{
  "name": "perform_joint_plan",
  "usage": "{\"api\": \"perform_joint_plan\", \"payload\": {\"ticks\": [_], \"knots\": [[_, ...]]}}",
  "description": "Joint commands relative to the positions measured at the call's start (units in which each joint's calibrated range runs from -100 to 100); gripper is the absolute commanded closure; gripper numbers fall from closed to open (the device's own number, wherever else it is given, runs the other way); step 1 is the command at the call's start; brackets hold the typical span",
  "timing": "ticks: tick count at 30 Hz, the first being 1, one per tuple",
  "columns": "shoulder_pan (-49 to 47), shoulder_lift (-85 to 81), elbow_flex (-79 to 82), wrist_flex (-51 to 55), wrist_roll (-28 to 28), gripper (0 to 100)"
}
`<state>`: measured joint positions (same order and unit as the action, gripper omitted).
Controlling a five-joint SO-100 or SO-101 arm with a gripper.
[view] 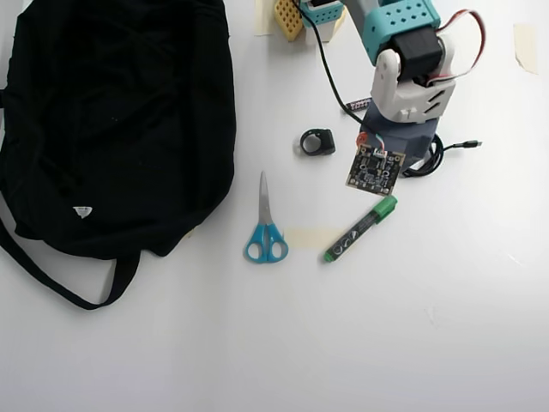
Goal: Put the green marker into the black bag
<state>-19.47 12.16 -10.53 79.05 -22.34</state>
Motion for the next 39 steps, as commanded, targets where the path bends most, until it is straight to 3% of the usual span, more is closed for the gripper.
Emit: {"api": "perform_joint_plan", "payload": {"ticks": [1, 14, 27, 39], "knots": [[0.62, 1.28, -2.67, 0.8, -0.15, 98], [0.02, 11.57, -15.79, 0.88, 1.84, 98], [0.1, 15.14, -18.49, 1.75, 6.19, 98], [0.17, 15.14, -18.4, 1.66, 5.67, 98]]}}
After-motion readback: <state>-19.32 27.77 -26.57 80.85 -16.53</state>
